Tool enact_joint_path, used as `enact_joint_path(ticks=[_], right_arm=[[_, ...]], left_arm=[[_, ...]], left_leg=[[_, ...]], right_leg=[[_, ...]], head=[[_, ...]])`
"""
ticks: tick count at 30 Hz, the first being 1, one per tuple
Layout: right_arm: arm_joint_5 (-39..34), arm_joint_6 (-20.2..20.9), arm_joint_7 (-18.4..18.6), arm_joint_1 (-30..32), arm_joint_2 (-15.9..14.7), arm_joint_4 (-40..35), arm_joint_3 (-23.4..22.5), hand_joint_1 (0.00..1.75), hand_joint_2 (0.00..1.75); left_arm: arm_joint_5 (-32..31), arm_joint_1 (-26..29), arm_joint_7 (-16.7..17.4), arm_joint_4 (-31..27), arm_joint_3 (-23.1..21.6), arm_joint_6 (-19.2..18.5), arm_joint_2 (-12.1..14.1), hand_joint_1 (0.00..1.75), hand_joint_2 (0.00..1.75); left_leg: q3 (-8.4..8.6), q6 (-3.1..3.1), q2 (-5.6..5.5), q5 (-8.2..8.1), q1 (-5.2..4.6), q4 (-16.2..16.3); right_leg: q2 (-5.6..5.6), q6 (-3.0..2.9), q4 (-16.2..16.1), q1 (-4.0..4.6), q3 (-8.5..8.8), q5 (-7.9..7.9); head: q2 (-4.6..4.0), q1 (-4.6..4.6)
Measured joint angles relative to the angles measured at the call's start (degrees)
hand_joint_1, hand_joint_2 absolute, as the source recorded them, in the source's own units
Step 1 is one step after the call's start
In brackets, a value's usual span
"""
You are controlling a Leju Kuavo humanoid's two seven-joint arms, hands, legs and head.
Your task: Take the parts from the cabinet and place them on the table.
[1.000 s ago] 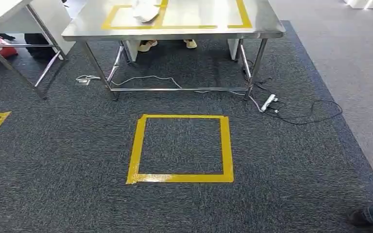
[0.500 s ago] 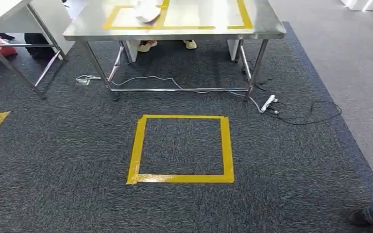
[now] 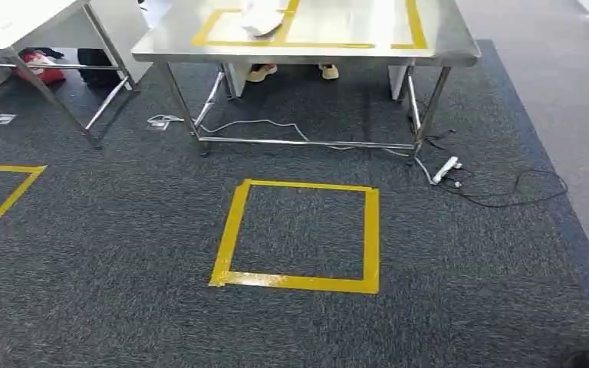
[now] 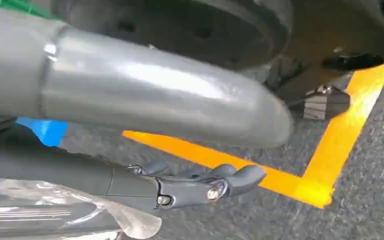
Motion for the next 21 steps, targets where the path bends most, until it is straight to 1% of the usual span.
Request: enact_joint_path(ticks=[1, 2, 3, 4, 5, 6, 7, 8, 9, 10, 11, 12, 13, 14, 15, 17, 18, 19, 20, 21], right_arm=[[-0.09, -0.13, 0.00, 0.09, -0.02, 0.00, 0.00, 0.00, 0.00], [-0.24, -0.24, 0.00, 0.10, -0.02, 0.00, -0.02, 0.00, 0.00], [-0.39, -0.24, 0.02, 0.00, -0.02, 0.00, 0.00, 0.00, 0.00], [-0.50, -0.29, 0.00, 0.05, -0.02, 0.00, 0.00, 0.00, 0.00], [-0.57, -0.29, 0.00, 0.16, -0.02, 0.00, 0.00, 0.00, 0.00], [-0.63, -0.29, 0.00, 0.33, -0.02, 0.00, 0.00, 0.00, 0.00], [-0.68, -0.35, 0.00, 0.49, -0.02, 0.00, 0.00, 0.00, 0.00], [-0.85, -0.40, 0.00, 0.53, -0.02, 0.02, 0.00, 0.00, 0.00], [-1.01, -0.51, 0.00, 0.49, -0.02, 0.02, -0.02, 0.00, 0.00], [-1.05, -0.57, -0.02, 0.38, -0.02, 0.02, -0.02, 0.00, 0.00], [-1.14, -0.59, -0.02, 0.25, -0.02, 0.02, -0.02, 0.00, 0.00], [-1.16, -0.59, -0.04, 0.15, -0.02, 0.00, -0.02, 0.00, 0.00], [-1.16, -0.59, -0.04, 0.14, 0.02, 0.00, -0.02, 0.00, 0.00], [-1.18, -0.59, -0.09, 0.21, 0.02, 0.00, -0.02, 0.00, 0.00], [-1.18, -0.66, -0.11, 0.23, 0.02, 0.02, -0.02, 0.00, 0.00], [-1.29, -0.77, -0.31, 0.03, 0.04, 0.00, -0.02, 0.00, 0.00], [-1.44, -0.79, -0.50, -0.09, 0.04, -0.05, -0.02, 0.00, 0.00], [-1.58, -0.79, -0.63, -0.16, 0.04, -0.04, -0.02, 0.00, 0.00], [-1.68, -0.79, -0.72, -0.02, 0.04, -0.04, -0.04, 0.00, 0.00], [-1.73, -0.79, -0.72, 0.17, 0.04, -0.02, -0.04, 0.00, 0.00]], left_arm=[[0.00, 0.06, -0.02, 0.00, 0.07, 0.31, 0.02, 0.00, 0.00], [0.00, 0.25, -0.09, 0.00, 0.13, 0.74, 0.09, 0.00, 0.00], [0.00, 0.34, -0.15, 0.02, 0.24, 1.20, 0.09, 0.00, 0.00], [0.00, 0.32, -0.24, 0.02, 0.28, 1.58, 0.04, 0.00, 0.00], [0.07, 0.20, -0.37, 0.02, 0.31, 1.73, 0.00, 0.00, 0.00], [0.17, 0.03, -0.46, 0.02, 0.37, 1.77, -0.02, 0.00, 0.00], [0.39, -0.06, -0.70, 0.02, 0.57, 1.88, -0.04, 0.00, 0.00], [0.57, -0.02, -1.09, 0.02, 0.85, 2.14, -0.07, 0.00, 0.00], [0.59, 0.11, -1.62, 0.02, 1.03, 2.60, -0.07, 0.00, 0.00], [0.63, 0.21, -2.05, 0.02, 1.14, 2.95, -0.11, 0.00, 0.00], [0.61, 0.25, -2.32, 0.02, 1.20, 3.15, -0.13, 0.00, 0.00], [0.61, 0.23, -2.38, 0.02, 1.27, 3.30, -0.15, 0.00, 0.00], [0.61, 0.15, -2.40, 0.02, 1.31, 3.32, -0.13, 0.00, 0.00], [0.61, -0.11, -2.40, 0.02, 1.33, 3.41, -0.17, 0.00, 0.00], [0.61, -0.23, -2.40, 0.02, 1.36, 3.65, -0.20, 0.00, 0.00], [0.59, 0.04, -2.82, 0.02, 1.38, 4.68, -0.20, 0.00, 0.00], [0.57, 0.14, -3.54, 0.02, 1.38, 5.44, -0.24, 0.00, 0.00], [0.52, 0.23, -4.16, 0.02, 1.42, 6.04, -0.31, 0.00, 0.00], [0.46, 0.08, -4.96, 0.02, 1.44, 6.58, -0.31, 0.00, 0.00], [0.37, -0.17, -5.82, 0.02, 1.44, 6.78, -0.42, 0.00, 0.00]], left_leg=[[0.00, -0.07, -0.64, 0.20, 0.13, -0.23], [-0.14, -0.40, -1.16, 0.47, 0.38, -0.03], [-0.45, -0.51, -0.31, 0.26, 0.47, 0.53], [-1.40, -0.16, 2.72, -1.42, 0.08, 2.74], [-3.30, 0.06, 4.57, -4.07, -0.23, 6.99], [-5.51, 0.22, 5.40, -6.50, -0.39, 11.82], [-7.57, 0.46, 5.76, -8.50, -0.42, 16.63], [-8.44, 0.77, 5.88, -9.02, -0.47, 19.07], [-8.05, 1.16, 5.95, -8.19, -0.62, 18.69], [-6.64, 1.67, 6.05, -6.42, -0.87, 16.25], [-4.33, 2.41, 6.49, -3.94, -1.31, 11.71], [-1.68, 3.28, 7.87, -1.60, -1.96, 6.54], [0.03, 4.25, 12.10, -1.56, -2.97, 3.21], [0.46, 4.34, 13.51, -2.20, -3.55, 1.84], [0.28, 3.94, 12.67, -2.08, -3.55, 2.05], [-0.17, 3.90, 11.01, -2.06, -3.64, 1.81], [0.41, 4.08, 9.83, -1.41, -2.96, 0.93], [0.46, 4.23, 9.31, -1.25, -2.94, 0.72], [0.26, 4.53, 8.51, -1.07, -2.93, 0.71], [0.12, 4.73, 7.46, -0.95, -2.97, 0.72]], right_leg=[[-0.58, -0.59, 0.35, 0.28, 0.00, -0.11], [-1.50, -1.08, 0.52, 0.27, 0.15, 0.02], [-2.41, -1.44, 0.53, 0.31, -0.37, 0.14], [-2.83, -1.77, 0.51, 0.51, 0.15, 0.32], [-3.71, -1.90, 0.49, 0.78, -0.18, 0.36], [-4.73, -2.00, 0.52, 1.02, 0.05, 0.43], [-5.87, -2.07, 0.54, 1.32, -0.08, 0.41], [-6.85, -2.09, 0.54, 1.58, -0.17, 0.39], [-7.68, -2.16, 0.54, 1.80, -0.15, 0.33], [-8.40, -2.23, 0.54, 2.00, -0.08, 0.26], [-9.14, -2.26, 0.53, 2.11, 0.09, 0.16], [-9.88, -2.19, 0.50, 2.17, 0.35, 0.00], [-10.44, -2.10, 0.36, 2.17, 0.15, -0.13], [-11.11, -1.61, 0.50, 2.67, 0.50, -0.50], [-11.89, -1.40, 0.26, 2.59, 0.35, -0.38], [-13.53, -1.01, -0.17, 2.59, 1.21, -0.34], [-12.93, -0.47, -0.04, 2.38, 1.07, -0.84], [-8.79, -0.31, 1.12, 2.20, 0.71, -1.85], [-5.89, -0.31, 4.24, 2.17, -0.70, -3.80], [-4.37, -0.31, 8.82, 2.18, -2.91, -5.94]], head=[[0.00, -0.67], [0.00, -0.64], [0.00, -0.86], [0.00, -1.39], [0.00, -1.78], [0.00, -1.86], [0.00, -1.82], [0.00, -1.82], [0.00, -1.84], [0.00, -1.82], [0.00, -1.84], [0.00, -1.84], [0.00, -1.78], [-0.02, -1.95], [0.00, -2.00], [-0.02, -1.89], [0.00, -1.93], [-0.02, -1.49], [0.00, -1.41], [0.00, -1.25]])
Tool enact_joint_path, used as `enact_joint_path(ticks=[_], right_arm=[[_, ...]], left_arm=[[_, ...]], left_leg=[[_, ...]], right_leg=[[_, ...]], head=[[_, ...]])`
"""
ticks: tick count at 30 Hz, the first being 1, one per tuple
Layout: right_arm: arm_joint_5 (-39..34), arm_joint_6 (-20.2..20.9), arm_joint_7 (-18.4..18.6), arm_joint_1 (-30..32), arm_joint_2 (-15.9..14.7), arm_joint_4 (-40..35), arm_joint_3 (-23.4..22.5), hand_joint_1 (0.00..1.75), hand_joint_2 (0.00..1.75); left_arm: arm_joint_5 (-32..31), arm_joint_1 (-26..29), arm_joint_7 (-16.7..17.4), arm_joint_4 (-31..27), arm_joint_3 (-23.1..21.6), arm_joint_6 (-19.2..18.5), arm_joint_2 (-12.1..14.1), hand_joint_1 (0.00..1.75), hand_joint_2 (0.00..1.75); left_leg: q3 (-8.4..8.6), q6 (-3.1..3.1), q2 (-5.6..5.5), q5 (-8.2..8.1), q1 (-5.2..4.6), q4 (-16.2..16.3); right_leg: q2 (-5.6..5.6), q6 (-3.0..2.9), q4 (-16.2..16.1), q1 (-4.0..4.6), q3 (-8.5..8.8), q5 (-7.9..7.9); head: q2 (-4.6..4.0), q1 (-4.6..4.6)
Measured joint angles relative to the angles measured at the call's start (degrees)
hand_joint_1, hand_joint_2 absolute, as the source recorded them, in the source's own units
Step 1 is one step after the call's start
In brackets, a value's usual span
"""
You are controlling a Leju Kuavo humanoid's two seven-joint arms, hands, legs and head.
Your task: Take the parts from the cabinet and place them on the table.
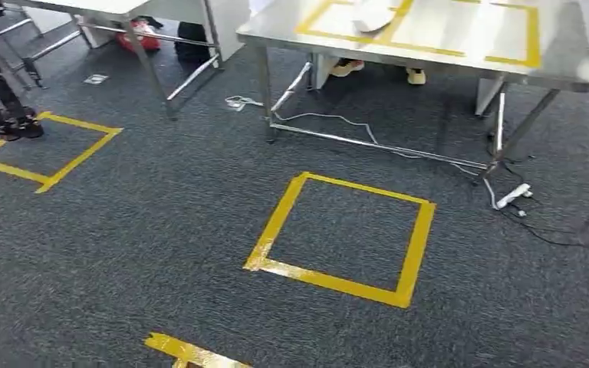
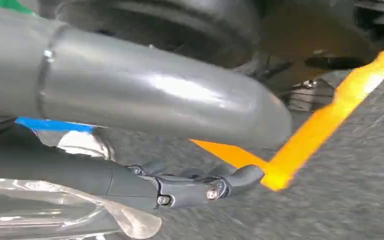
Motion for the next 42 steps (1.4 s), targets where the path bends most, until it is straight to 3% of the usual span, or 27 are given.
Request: enact_joint_path(ticks=[2, 3, 6, 7, 8, 11, 12, 14, 15, 17, 18, 19, 21, 22, 23, 24, 27, 28, 29, 30, 32, 33, 34, 36, 37, 38, 42], right_arm=[[-0.15, 0.02, 0.02, 0.27, 0.00, 0.04, -0.02, 0.00, 0.00], [-0.20, 0.02, 0.02, 0.44, 0.00, 0.07, -0.02, 0.00, 0.00], [-0.44, 0.15, -0.22, 0.49, 0.00, 0.07, -0.02, 0.00, 0.00], [-0.48, 0.20, -0.31, 0.52, -0.02, 0.07, -0.04, 0.00, 0.00], [-0.50, 0.24, -0.35, 0.59, -0.04, 0.20, -0.07, 0.00, 0.00], [-0.81, 0.30, -0.59, 0.35, -0.04, 0.20, -0.07, 0.00, 0.00], [-0.89, 0.61, -0.81, 0.36, 0.02, 0.20, -0.09, 0.00, 0.00], [-0.98, 1.31, -1.42, 0.64, -0.13, 0.26, -0.17, 0.00, 0.00], [-1.03, 1.90, -1.97, 0.97, -0.17, 0.33, -0.17, 0.00, 0.00], [-1.09, 2.49, -2.89, 1.41, -0.17, 0.57, -0.20, 0.00, 0.00], [-1.11, 2.67, -3.17, 1.44, -0.20, 0.66, -0.22, 0.00, 0.00], [-1.09, 2.75, -3.37, 1.42, -0.22, 0.72, -0.24, 0.00, 0.00], [-0.76, 2.91, -3.48, 1.36, -0.26, 0.77, -0.24, 0.00, 0.00], [-0.59, 3.06, -3.43, 1.35, -0.28, 0.81, -0.24, 0.00, 0.00], [-0.46, 3.19, -3.32, 1.38, -0.44, 0.92, -0.24, 0.00, 0.00], [-0.33, 3.50, -3.15, 1.31, -0.46, 0.96, -0.22, 0.00, 0.00], [0.04, 3.91, -2.49, 0.64, -0.48, 0.94, -0.20, 0.00, 0.00], [0.02, 4.04, -2.34, 0.61, -0.52, 0.94, -0.17, 0.00, 0.00], [0.04, 4.11, -2.34, 0.73, -0.66, 0.94, -0.17, 0.00, 0.00], [0.04, 4.20, -2.30, 0.79, -0.72, 0.96, -0.17, 0.00, 0.00], [0.04, 4.24, -2.01, 1.05, -0.83, 0.96, -0.15, 0.00, 0.00], [0.04, 4.28, -1.99, 1.14, -0.83, 0.96, -0.15, 0.00, 0.00], [0.04, 4.28, -1.99, 1.16, -0.83, 0.96, -0.13, 0.00, 0.00], [0.04, 4.28, -1.99, 1.13, -0.87, 0.96, -0.13, 0.00, 0.00], [0.04, 4.35, -1.99, 1.16, -0.94, 0.98, -0.13, 0.00, 0.00], [-0.04, 4.57, -1.92, 1.26, -1.18, 1.09, -0.13, 0.00, 0.00], [-0.46, 5.97, -1.53, 0.96, -1.18, 1.09, -0.13, 0.00, 0.00]], left_arm=[[-0.15, -0.08, -1.35, 0.00, 0.00, 0.28, -0.17, 0.00, 0.00], [-0.15, 0.02, -1.83, 0.00, 0.00, 0.44, -0.17, 0.00, 0.00], [0.39, 0.26, -4.11, 0.00, 0.11, 0.63, -0.22, 0.00, 0.00], [0.70, 0.22, -4.87, 0.00, 0.18, 0.63, -0.33, 0.00, 0.00], [0.83, -0.04, -5.15, -0.02, 0.22, 0.70, -0.39, 0.00, 0.00], [1.70, 0.30, -8.21, 0.00, 0.48, 0.70, -0.41, 0.00, 0.00], [2.21, 0.38, -9.87, 0.00, 0.88, 0.59, -0.35, 0.00, 0.00], [3.38, 0.42, -13.45, 0.00, 1.38, -1.13, -0.33, 0.00, 0.00], [3.94, 0.26, -15.63, 0.00, 1.60, -1.80, -0.28, 0.00, 0.00], [4.81, 0.28, -19.41, 0.00, 2.45, -3.81, -0.26, 0.00, 0.00], [5.14, 0.38, -20.31, 0.00, 2.71, -4.70, -0.26, 0.00, 0.00], [5.46, 0.56, -20.59, 0.00, 2.86, -5.68, -0.20, 0.00, 0.00], [5.79, 0.78, -20.56, 0.00, 3.39, -7.54, -0.02, 0.00, 0.00], [5.84, 0.73, -19.84, 0.00, 3.72, -8.24, 0.04, 0.00, 0.00], [5.86, 0.49, -18.74, 0.00, 3.85, -8.66, 0.02, 0.00, 0.00], [5.86, 0.34, -17.73, 0.00, 3.93, -8.77, 0.05, 0.00, 0.00], [5.81, 0.62, -14.71, 0.13, 4.20, -9.46, 0.15, 0.00, 0.00], [5.79, 0.65, -14.18, 0.15, 4.20, -9.57, 0.15, 0.00, 0.00], [5.70, 0.57, -13.68, 0.15, 4.22, -9.68, 0.18, 0.00, 0.00], [5.68, 0.41, -13.55, 0.15, 4.24, -9.75, 0.15, 0.00, 0.00], [5.62, 0.28, -13.55, 0.15, 4.24, -9.90, 0.13, 0.00, 0.00], [5.62, 0.29, -13.53, 0.17, 4.24, -9.90, 0.13, 0.00, 0.00], [5.62, 0.31, -13.53, 0.20, 4.24, -9.90, 0.15, 0.00, 0.00], [5.62, 0.33, -13.50, 0.20, 4.24, -9.92, 0.15, 0.00, 0.00], [5.60, 0.31, -13.31, 0.20, 4.24, -10.01, 0.13, 0.00, 0.00], [5.49, 0.22, -12.59, 0.20, 4.24, -10.23, 0.02, 0.00, 0.00], [4.61, 0.27, -7.85, 0.26, 4.24, -11.19, 0.02, 0.00, 0.00]], left_leg=[[-0.10, 0.24, -1.86, 0.03, -0.19, 0.04], [-0.03, 0.25, -2.90, 0.04, -0.24, 0.05], [0.22, 0.17, -5.61, 0.06, -0.25, 0.19], [0.16, 0.13, -6.34, 0.04, -0.20, 0.29], [-0.17, -0.30, -6.92, -0.24, -0.65, 0.89], [-0.56, -1.42, -8.78, 0.13, 0.00, 0.35], [-0.56, -1.67, -9.24, 0.18, -0.28, 0.49], [-1.89, -2.39, -4.17, -2.23, -0.28, 3.74], [-3.90, -2.94, -2.71, -4.52, 0.05, 7.87], [-8.01, -3.77, -1.79, -7.65, 0.69, 16.09], [-8.63, -4.01, -1.65, -7.40, 1.02, 17.11], [-8.06, -4.23, -1.49, -5.96, 1.31, 15.83], [-3.68, -4.54, -0.40, -0.72, 1.65, 6.91], [-1.25, -4.52, 2.24, 1.25, 1.63, 2.11], [-0.68, -4.21, 4.86, -0.10, 0.59, 1.09], [-0.76, -3.14, 3.87, 0.01, 0.86, 1.05], [-0.86, -1.94, 1.83, -0.21, 0.54, 0.91], [-0.68, -1.50, 1.20, -0.01, 0.93, 0.49], [-0.67, -1.14, 0.71, 0.06, 0.88, 0.49], [-0.76, -0.77, -0.02, 0.08, 0.84, 0.49], [-0.74, -0.47, -1.64, -0.06, 0.51, 0.50], [-0.63, -0.35, -2.63, -0.13, 0.31, 0.51], [-0.46, -0.29, -3.54, -0.18, 0.15, 0.51], [0.00, -0.26, -5.35, -0.29, -0.07, 0.52], [0.16, -0.32, -6.21, -0.36, -0.08, 0.52], [0.08, -0.49, -6.86, -0.44, -0.08, 0.56], [-0.73, -2.09, -9.59, -0.06, 0.46, 0.35]], right_leg=[[0.86, 0.05, 7.74, 0.10, -4.24, -2.46], [0.94, 0.00, 8.59, 0.18, -5.19, -1.62], [2.37, -0.50, -2.65, 0.30, -1.10, 6.31], [4.81, -0.83, -6.87, 0.25, 0.64, 8.09], [6.83, -1.17, -8.88, -0.05, 1.27, 7.41], [4.89, -1.82, -8.76, 0.47, 2.11, 7.42], [4.00, -2.21, -9.40, -0.14, 2.32, 7.84], [2.34, -2.61, -10.08, -0.28, 3.02, 7.99], [1.27, -2.65, -10.08, -0.22, 3.14, 7.91], [-0.86, -2.61, -10.06, -0.25, 3.42, 7.48], [-1.68, -2.53, -10.05, -0.33, 3.56, 7.29], [-2.45, -2.39, -10.05, -0.43, 3.77, 7.08], [-3.94, -1.77, -10.05, -0.73, 4.55, 6.46], [-4.54, -1.25, -10.05, -0.73, 4.98, 6.09], [-5.15, -0.71, -10.04, -0.24, 4.65, 5.66], [-5.56, -0.36, -10.09, -0.20, 4.87, 5.39], [-7.47, 0.53, -10.83, -0.31, 6.72, 5.15], [-5.35, 0.89, -10.34, -0.64, 6.27, 4.42], [-1.76, 0.73, -8.13, -0.68, 5.28, 2.85], [-0.10, 0.59, -3.99, -0.62, 3.12, 0.82], [0.81, 0.34, 5.77, -0.29, -2.40, -2.38], [0.88, 0.16, 8.44, -0.17, -4.58, -2.29], [0.91, -0.07, 7.77, -0.07, -5.12, -0.57], [1.65, -0.66, 0.15, -0.02, -2.84, 5.34], [3.62, -1.05, -5.06, -0.02, -0.91, 8.32], [7.35, -1.32, -7.30, -0.18, -0.04, 8.19], [5.56, -1.54, -8.83, 0.18, 1.20, 8.16]], head=[[0.00, 0.07], [0.00, 0.09], [0.00, 0.11], [0.00, 0.15], [0.00, 0.07], [0.00, 0.13], [0.00, 0.13], [0.00, -0.62], [0.00, -0.72], [-0.02, -0.72], [-0.02, -0.77], [0.00, -0.77], [0.00, -0.79], [0.00, -0.81], [-0.02, -0.99], [0.00, -0.94], [0.00, -0.70], [0.00, -0.41], [0.00, -0.11], [0.00, 0.20], [0.00, 0.44], [0.00, 0.50], [0.00, 0.48], [0.00, 0.48], [0.00, 0.50], [0.00, 0.42], [0.00, 0.44]])
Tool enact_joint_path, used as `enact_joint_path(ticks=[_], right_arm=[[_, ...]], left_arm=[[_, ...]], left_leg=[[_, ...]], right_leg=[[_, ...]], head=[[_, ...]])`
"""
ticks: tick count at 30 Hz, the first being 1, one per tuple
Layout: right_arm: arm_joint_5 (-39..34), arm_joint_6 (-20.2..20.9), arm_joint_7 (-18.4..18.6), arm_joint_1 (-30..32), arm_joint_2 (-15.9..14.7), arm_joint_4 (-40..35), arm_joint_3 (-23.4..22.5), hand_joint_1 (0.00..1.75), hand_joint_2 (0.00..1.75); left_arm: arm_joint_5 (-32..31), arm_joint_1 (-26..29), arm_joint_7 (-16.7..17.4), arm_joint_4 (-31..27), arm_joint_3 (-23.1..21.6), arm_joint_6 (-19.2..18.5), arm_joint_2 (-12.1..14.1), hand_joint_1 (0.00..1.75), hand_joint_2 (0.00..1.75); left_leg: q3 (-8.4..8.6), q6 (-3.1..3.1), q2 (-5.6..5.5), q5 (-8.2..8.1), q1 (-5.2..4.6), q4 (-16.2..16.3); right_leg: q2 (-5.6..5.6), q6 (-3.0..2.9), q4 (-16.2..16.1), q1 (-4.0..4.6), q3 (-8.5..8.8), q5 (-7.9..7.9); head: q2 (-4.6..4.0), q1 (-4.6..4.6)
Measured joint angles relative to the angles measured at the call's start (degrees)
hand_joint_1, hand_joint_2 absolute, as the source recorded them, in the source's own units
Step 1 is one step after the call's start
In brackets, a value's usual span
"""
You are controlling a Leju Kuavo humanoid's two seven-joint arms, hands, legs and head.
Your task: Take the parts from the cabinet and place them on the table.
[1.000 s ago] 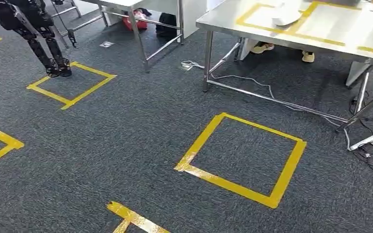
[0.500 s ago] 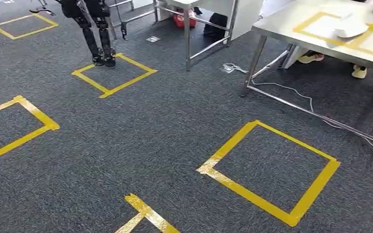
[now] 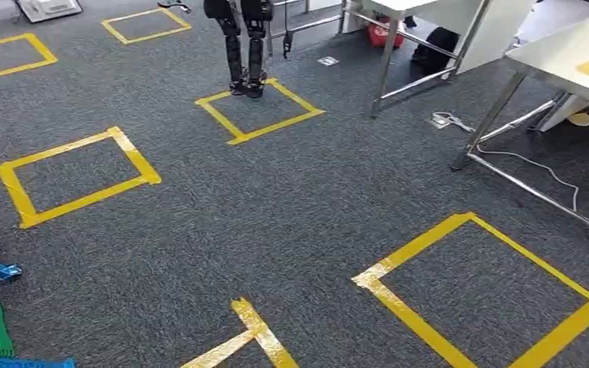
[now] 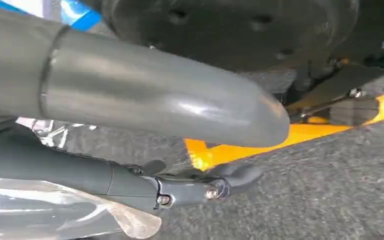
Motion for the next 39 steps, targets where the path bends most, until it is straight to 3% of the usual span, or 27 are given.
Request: enact_joint_path(ticks=[1, 2, 3, 5, 6, 8, 9, 10, 11, 12, 15, 16, 17, 18, 20, 21, 23, 25, 26, 27, 28, 31, 33, 34, 36, 37, 39], right_arm=[[-0.02, 0.31, 0.09, 0.00, 0.00, 0.00, 0.00, 0.00, 0.00], [-0.02, 0.55, 0.09, 0.10, -0.11, 0.00, 0.00, 0.00, 0.00], [-0.07, 0.59, 0.11, 0.21, -0.18, 0.02, 0.00, 0.00, 0.00], [-0.11, 1.01, 0.18, 0.41, -0.31, 0.02, 0.00, 0.00, 0.00], [-0.15, 1.31, 0.18, 0.38, -0.31, 0.02, 0.00, 0.00, 0.00], [-0.20, 1.75, 0.18, 0.28, -0.31, 0.02, 0.00, 0.00, 0.00], [-0.20, 1.88, 0.18, 0.24, -0.31, 0.02, 0.00, 0.00, 0.00], [-0.20, 1.95, 0.18, 0.20, -0.31, 0.02, 0.02, 0.00, 0.00], [-0.20, 2.03, 0.18, 0.18, -0.35, 0.02, 0.02, 0.00, 0.00], [-0.22, 2.06, 0.18, 0.19, -0.37, 0.02, 0.02, 0.00, 0.00], [-0.24, 2.05, 0.16, -0.28, -0.39, 0.00, 0.02, 0.00, 0.00], [-0.22, 2.05, 0.15, -0.39, -0.39, 0.00, 0.04, 0.00, 0.00], [-0.22, 2.08, 0.13, -0.49, -0.42, 0.00, 0.07, 0.00, 0.00], [-0.22, 2.08, 0.11, -0.34, -0.44, 0.00, 0.09, 0.00, 0.00], [-0.22, 2.10, 0.11, -0.08, -0.46, 0.00, 0.15, 0.00, 0.00], [-0.20, 2.27, 0.15, 0.10, -0.46, 0.00, 0.20, 0.00, 0.00], [-0.09, 2.32, 0.15, 0.09, -0.46, 0.00, 0.22, 0.00, 0.00], [0.02, 2.49, 0.15, 0.05, -0.55, 0.00, 0.26, 0.00, 0.00], [0.06, 2.54, 0.15, 0.12, -0.68, 0.02, 0.26, 0.00, 0.00], [0.07, 2.58, 0.18, 0.25, -0.68, 0.07, 0.26, 0.00, 0.00], [0.09, 2.67, 0.13, 0.14, -0.68, 0.07, 0.28, 0.00, 0.00], [0.24, 3.24, 0.11, -0.03, -0.68, 0.07, 0.37, 0.00, 0.00], [0.28, 3.45, 0.04, 0.04, -0.79, 0.07, 0.55, 0.00, 0.00], [0.28, 3.50, 0.05, 0.12, -0.81, 0.07, 0.61, 0.00, 0.00], [0.28, 3.52, 0.05, 0.23, -0.81, 0.07, 0.70, 0.00, 0.00], [0.28, 3.52, 0.04, 0.18, -0.81, 0.07, 0.74, 0.00, 0.00], [0.31, 3.61, 0.04, 0.05, -0.81, 0.07, 0.76, 0.00, 0.00]], left_arm=[[-0.24, 0.01, 0.60, 0.02, 0.00, -0.13, 0.00, 0.00, 0.00], [-0.44, 0.08, 0.79, 0.02, -0.04, -0.42, 0.02, 0.00, 0.00], [-0.66, -0.09, 1.10, 0.02, -0.09, -0.55, 0.02, 0.00, 0.00], [-1.03, -0.33, 1.49, 0.02, -0.20, -0.55, 0.04, 0.00, 0.00], [-1.44, -0.30, 1.58, 0.02, -0.26, -0.55, 0.04, 0.00, 0.00], [-1.93, -0.06, 1.89, 0.02, -0.31, -0.66, 0.11, 0.00, 0.00], [-1.97, 0.00, 2.06, 0.02, -0.35, -0.72, 0.15, 0.00, 0.00], [-1.99, -0.01, 2.06, 0.02, -0.39, -0.74, 0.18, 0.00, 0.00], [-2.08, -0.05, 2.08, 0.02, -0.42, -0.90, 0.11, 0.00, 0.00], [-2.15, -0.27, 2.13, 0.02, -0.46, -0.96, 0.09, 0.00, 0.00], [-2.34, -0.01, 2.21, 0.02, -0.64, -1.31, 0.09, 0.00, 0.00], [-2.36, 0.00, 2.21, 0.02, -0.66, -1.40, 0.09, 0.00, 0.00], [-2.34, 0.05, 2.21, 0.02, -0.66, -1.64, 0.04, 0.00, 0.00], [-2.32, -0.01, 2.26, 0.02, -0.66, -1.83, 0.04, 0.00, 0.00], [-2.34, -0.20, 2.48, 0.02, -0.68, -2.40, -0.04, 0.00, 0.00], [-2.36, -0.23, 2.72, 0.02, -0.68, -2.54, -0.07, 0.00, 0.00], [-2.45, -0.21, 3.53, 0.02, -0.70, -2.67, -0.07, 0.00, 0.00], [-2.58, -0.22, 4.31, 0.02, -0.72, -2.95, -0.09, 0.00, 0.00], [-2.58, -0.15, 4.44, 0.02, -0.77, -2.95, -0.17, 0.00, 0.00], [-2.60, -0.32, 4.44, 0.02, -0.76, -2.97, -0.17, 0.00, 0.00], [-2.60, -0.37, 4.46, 0.02, -0.76, -3.04, -0.15, 0.00, 0.00], [-3.06, -0.03, 5.14, 0.04, -0.83, -2.97, -0.22, 0.00, 0.00], [-3.24, 0.02, 5.45, 0.04, -1.09, -2.93, -0.22, 0.00, 0.00], [-3.28, -0.07, 5.45, 0.04, -1.22, -2.93, -0.20, 0.00, 0.00], [-3.30, -0.15, 5.45, 0.04, -1.53, -2.93, -0.22, 0.00, 0.00], [-3.30, -0.07, 5.45, 0.04, -1.66, -2.93, -0.20, 0.00, 0.00], [-3.33, 0.15, 5.45, 0.04, -1.68, -3.01, -0.13, 0.00, 0.00]], left_leg=[[0.10, -0.11, 0.83, -0.33, -0.07, 0.63], [-0.52, -0.46, 4.52, -1.43, -0.38, 2.12], [-2.22, -0.90, 6.52, -3.64, -0.25, 5.52], [-6.61, -1.50, 7.71, -7.68, 0.17, 14.32], [-8.06, -1.80, 7.83, -8.33, 0.41, 17.22], [-6.76, -2.13, 8.14, -5.75, 0.78, 14.75], [-4.26, -2.14, 8.63, -3.08, 0.87, 9.95], [-1.48, -2.04, 9.75, -0.84, 0.87, 4.85], [0.55, -1.86, 12.85, -0.09, 0.68, 0.98], [0.81, -1.25, 12.74, -0.54, 0.24, 0.31], [0.62, -0.17, 11.07, -0.91, -0.08, 0.35], [0.96, 0.40, 10.41, -0.54, 0.21, -0.13], [1.08, 0.58, 9.99, -0.45, 0.31, -0.26], [1.03, 0.82, 9.48, -0.46, 0.33, -0.25], [1.03, 1.33, 8.15, -0.59, 0.20, -0.23], [1.07, 1.40, 7.27, -0.65, 0.09, -0.20], [1.30, 1.45, 5.63, -0.76, 0.01, -0.16], [1.85, 1.17, 3.67, -1.02, 0.07, -0.14], [1.90, 0.93, 2.96, -1.19, 0.18, -0.14], [1.56, 0.55, 2.30, -1.37, -0.17, 0.34], [1.05, 0.29, 1.46, -1.29, 0.18, 0.44], [0.90, -1.05, -0.67, -1.00, 0.59, -0.11], [-0.42, -1.42, 5.63, -3.26, 0.26, 3.29], [-2.40, -1.72, 7.09, -5.38, 0.30, 7.32], [-6.73, -1.99, 7.86, -8.83, 0.46, 16.00], [-7.61, -2.04, 7.91, -8.76, 0.48, 17.68], [-5.26, -1.85, 8.18, -4.82, 0.46, 12.91]], right_leg=[[-1.08, -0.39, -0.84, -0.58, 0.42, 0.38], [-1.93, -0.51, -1.17, -0.46, 0.87, 0.35], [-3.02, -0.86, -1.22, -0.37, 1.12, 0.23], [-5.22, -0.95, -1.21, -0.27, 1.32, -0.09], [-6.32, -0.89, -1.19, -0.27, 1.39, -0.26], [-7.94, -0.73, -1.18, -0.29, 1.70, -0.60], [-8.76, -0.59, -1.18, -0.32, 2.13, -0.83], [-9.48, -0.33, -1.18, -0.38, 2.48, -1.07], [-9.97, 0.09, -1.20, -0.23, 2.75, -1.33], [-10.59, 0.71, -0.87, 0.24, 2.22, -1.98], [-12.05, 1.46, -1.51, -0.02, 3.97, -2.21], [-11.65, 1.91, -1.36, -0.29, 3.99, -2.52], [-8.31, 2.10, -0.35, -0.46, 3.26, -3.51], [-6.13, 1.99, 2.82, -0.49, 1.78, -5.51], [-4.89, 1.89, 12.74, -0.29, -3.25, -9.62], [-4.72, 1.84, 16.48, -0.27, -5.62, -10.37], [-4.63, 1.61, 15.66, -0.27, -6.58, -7.43], [-3.36, 1.29, 6.15, -0.35, -3.12, -1.03], [-0.62, 1.21, 1.98, -0.54, -1.68, 0.77], [2.40, 1.16, 0.89, -0.89, -1.28, 0.10], [1.87, 1.25, 0.17, -0.85, -0.25, -0.53], [-0.14, 0.29, -0.28, -0.63, 0.23, -0.41], [-2.17, -0.57, -0.89, -0.52, 0.98, -0.43], [-3.21, -0.75, -0.87, -0.32, 1.13, -0.56], [-5.50, -1.08, -0.84, -0.01, 1.45, -1.01], [-6.51, -1.08, -0.84, 0.06, 1.65, -1.18], [-8.12, -1.02, -0.83, 0.16, 2.22, -1.63]], head=[[0.00, 0.00], [0.00, -0.26], [0.00, -0.57], [0.00, -0.59], [0.00, -0.61], [0.00, -0.63], [0.00, -0.63], [0.00, -0.61], [0.00, -0.68], [0.00, -0.77], [0.00, -0.20], [0.00, -0.29], [0.00, 0.04], [0.00, 0.13], [0.00, 0.41], [0.00, 0.46], [0.00, 0.44], [0.00, 0.48], [0.00, 0.59], [0.00, 0.57], [0.00, 0.57], [0.00, 0.39], [0.00, -0.15], [0.00, -0.29], [0.00, -0.26], [0.00, -0.29], [0.00, -0.28]])
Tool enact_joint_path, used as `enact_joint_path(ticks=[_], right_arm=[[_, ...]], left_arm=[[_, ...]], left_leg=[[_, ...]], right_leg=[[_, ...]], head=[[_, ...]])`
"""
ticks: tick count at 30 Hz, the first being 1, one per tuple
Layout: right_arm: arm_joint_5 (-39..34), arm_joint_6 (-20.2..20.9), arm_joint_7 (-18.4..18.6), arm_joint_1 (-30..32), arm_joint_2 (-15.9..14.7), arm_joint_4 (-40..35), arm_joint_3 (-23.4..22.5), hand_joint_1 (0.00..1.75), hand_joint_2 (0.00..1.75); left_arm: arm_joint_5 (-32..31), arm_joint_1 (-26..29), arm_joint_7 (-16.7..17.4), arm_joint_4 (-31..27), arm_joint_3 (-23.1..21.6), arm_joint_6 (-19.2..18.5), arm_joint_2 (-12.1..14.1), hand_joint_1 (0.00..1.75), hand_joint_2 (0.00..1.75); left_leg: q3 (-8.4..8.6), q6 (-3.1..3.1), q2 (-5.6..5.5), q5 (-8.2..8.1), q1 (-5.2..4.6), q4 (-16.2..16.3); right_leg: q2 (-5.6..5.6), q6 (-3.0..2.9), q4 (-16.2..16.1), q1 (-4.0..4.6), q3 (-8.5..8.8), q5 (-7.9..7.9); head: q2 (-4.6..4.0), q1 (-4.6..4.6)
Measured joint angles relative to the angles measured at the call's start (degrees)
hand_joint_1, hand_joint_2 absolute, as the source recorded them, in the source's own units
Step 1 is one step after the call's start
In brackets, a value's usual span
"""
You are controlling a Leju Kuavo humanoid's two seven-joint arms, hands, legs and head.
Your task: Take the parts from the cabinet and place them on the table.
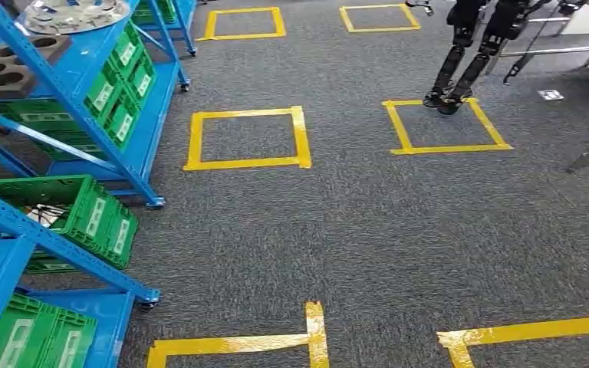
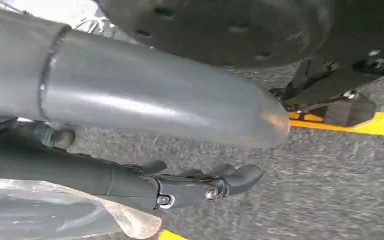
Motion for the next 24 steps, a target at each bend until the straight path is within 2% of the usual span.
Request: enact_joint_path(ticks=[1, 2, 3, 4, 5, 7, 8, 9, 10, 12, 13, 14, 15, 16, 17, 18, 19, 22, 23, 24], right_arm=[[0.02, 0.11, 0.00, -0.05, 0.00, 0.00, 0.02, 0.00, 0.00], [0.02, 0.29, 0.00, -0.08, 0.00, 0.00, 0.07, 0.00, 0.00], [0.09, 0.48, -0.02, -0.06, 0.00, 0.00, 0.11, 0.00, 0.00], [0.20, 0.59, -0.07, -0.08, -0.02, 0.00, 0.20, 0.00, 0.00], [0.28, 0.74, -0.07, -0.14, -0.02, 0.00, 0.37, 0.00, 0.00], [0.37, 0.92, -0.09, -0.47, -0.02, -0.04, 0.50, 0.00, 0.00], [0.39, 0.92, -0.09, -0.64, -0.04, -0.07, 0.52, 0.00, 0.00], [0.42, 0.90, -0.11, -0.67, -0.07, -0.07, 0.55, 0.00, 0.00], [0.42, 0.81, -0.11, -0.66, -0.07, -0.07, 0.57, 0.00, 0.00], [0.42, 0.44, 0.09, -0.50, -0.07, -0.07, 0.74, 0.00, 0.00], [0.39, 0.33, 0.15, -0.36, -0.07, -0.07, 0.90, 0.00, 0.00], [0.39, 0.13, 0.20, -0.35, -0.07, -0.07, 0.92, 0.00, 0.00], [0.39, 0.00, 0.22, -0.36, -0.07, -0.07, 0.96, 0.00, 0.00], [0.39, -0.13, 0.24, -0.34, -0.09, -0.07, 0.98, 0.00, 0.00], [0.39, -0.17, 0.26, -0.35, -0.11, -0.07, 1.01, 0.00, 0.00], [0.37, -0.59, 0.42, -0.27, -0.09, -0.07, 1.07, 0.00, 0.00], [0.33, -1.27, 0.61, -0.33, 0.00, -0.07, 1.14, 0.00, 0.00], [0.37, -2.53, 1.44, -0.87, 0.26, -0.09, 1.33, 0.00, 0.00], [0.37, -2.62, 1.64, -0.90, 0.44, -0.15, 1.36, 0.00, 0.00], [0.37, -2.82, 1.70, -0.89, 0.44, -0.15, 1.36, 0.00, 0.00]], left_arm=[[0.00, 0.00, 0.02, 0.00, -0.02, -0.22, 0.02, 0.00, 0.00], [0.00, -0.02, 0.02, 0.00, -0.02, -0.51, 0.07, 0.00, 0.00], [0.00, -0.12, 0.07, 0.00, -0.02, -0.74, 0.11, 0.00, 0.00], [0.02, -0.27, 0.09, 0.00, -0.04, -0.94, 0.09, 0.00, 0.00], [0.04, -0.24, 0.24, 0.00, -0.04, -1.09, 0.11, 0.00, 0.00], [0.07, 0.11, 0.64, 0.00, -0.04, -1.33, 0.20, 0.00, 0.00], [0.07, 0.09, 0.92, 0.00, -0.04, -1.47, 0.15, 0.00, 0.00], [0.04, 0.11, 0.96, 0.00, -0.02, -1.47, 0.17, 0.00, 0.00], [0.04, -0.03, 1.05, 0.00, -0.02, -1.47, 0.17, 0.00, 0.00], [0.04, -0.11, 1.05, 0.00, -0.02, -1.31, 0.11, 0.00, 0.00], [0.04, -0.10, 1.05, 0.00, -0.02, -1.16, 0.11, 0.00, 0.00], [0.07, -0.06, 1.05, 0.00, -0.02, -1.03, 0.11, 0.00, 0.00], [0.07, -0.06, 1.05, 0.00, -0.02, -0.94, 0.11, 0.00, 0.00], [0.07, -0.06, 1.05, 0.00, -0.02, -0.88, 0.11, 0.00, 0.00], [0.07, -0.07, 1.05, 0.00, -0.02, -0.85, 0.11, 0.00, 0.00], [0.07, -0.08, 1.07, 0.00, -0.02, -0.75, 0.13, 0.00, 0.00], [0.07, -0.36, 1.20, 0.00, -0.02, -0.59, 0.15, 0.00, 0.00], [0.09, -0.01, 1.77, 0.00, -0.02, -0.55, 0.17, 0.00, 0.00], [0.09, -0.02, 1.92, 0.00, -0.02, -0.55, 0.20, 0.00, 0.00], [0.11, -0.03, 1.92, 0.00, -0.02, -0.55, 0.20, 0.00, 0.00]], left_leg=[[2.45, 0.24, 0.51, 2.61, -0.05, -4.79], [5.02, 0.66, 2.08, 4.83, -0.25, -9.72], [6.38, 1.22, 5.96, 3.87, -1.15, -12.06], [6.40, 1.66, 5.55, 3.94, -1.27, -12.39], [6.31, 1.81, 4.79, 3.89, -1.36, -12.37], [6.17, 2.39, 3.53, 3.97, -1.47, -12.76], [6.75, 2.84, 2.87, 4.39, -0.83, -13.43], [6.79, 3.05, 2.36, 4.49, -0.82, -13.59], [6.67, 3.25, 1.67, 4.52, -0.77, -13.58], [6.70, 3.38, 0.16, 4.43, -0.76, -13.53], [6.74, 3.40, -0.66, 4.41, -0.77, -13.50], [6.88, 3.37, -1.52, 4.35, -0.76, -13.49], [7.08, 3.25, -2.49, 4.25, -0.66, -13.44], [7.30, 3.01, -3.46, 4.10, -0.54, -13.35], [7.48, 2.65, -4.30, 3.86, -0.35, -13.14], [7.25, 2.28, -4.94, 3.64, -0.38, -13.00], [6.94, 1.96, -5.66, 3.46, -0.49, -12.30], [6.38, 1.03, -7.31, 4.06, -0.12, -12.86], [6.39, 0.80, -6.61, 3.57, -0.11, -12.40], [5.83, 0.57, -3.18, 2.59, -0.43, -10.98]], right_leg=[[-0.67, 0.11, 0.00, 0.03, 0.39, -0.27], [-1.32, 0.32, -0.01, 0.06, 0.87, -0.55], [-1.91, 0.74, 0.03, 0.29, 0.49, -0.98], [-2.42, 1.14, 0.06, 0.43, 0.55, -1.31], [-3.10, 1.28, -0.05, 0.38, 0.89, -1.35], [-4.38, 1.72, -0.40, 0.41, 2.19, -1.54], [-3.33, 2.07, -0.17, 0.04, 1.57, -2.11], [0.46, 2.29, 1.72, 0.01, 0.92, -3.35], [2.38, 2.44, 5.77, -0.05, -1.09, -5.36], [3.34, 2.67, 14.94, -0.07, -6.16, -8.58], [3.37, 2.76, 17.50, -0.07, -8.01, -8.73], [3.38, 2.83, 17.36, -0.12, -8.64, -7.43], [3.48, 2.88, 14.53, -0.22, -7.97, -4.60], [3.90, 3.01, 9.83, -0.40, -6.24, -1.30], [5.30, 3.16, 4.56, -0.72, -4.17, 1.69], [8.34, 3.33, 2.66, -1.08, -3.21, 1.20], [9.04, 3.06, 0.75, -1.17, -2.45, 0.78], [7.29, 1.97, 1.41, -0.68, -2.14, 0.86], [6.33, 1.36, 0.97, -1.04, -1.99, 1.14], [5.65, 0.90, 0.88, -0.91, -1.82, 1.04]], head=[[0.00, -0.02], [0.00, 0.00], [0.00, 0.05], [0.00, 0.00], [0.00, 0.13], [0.00, 0.02], [0.00, 0.00], [0.00, 0.31], [0.00, 0.55], [0.00, 0.61], [0.00, 0.72], [0.00, 0.68], [0.00, 0.70], [0.00, 0.68], [0.00, 0.74], [0.00, 0.79], [0.00, 1.01], [0.00, 0.85], [0.02, 0.85], [0.00, 0.44]])
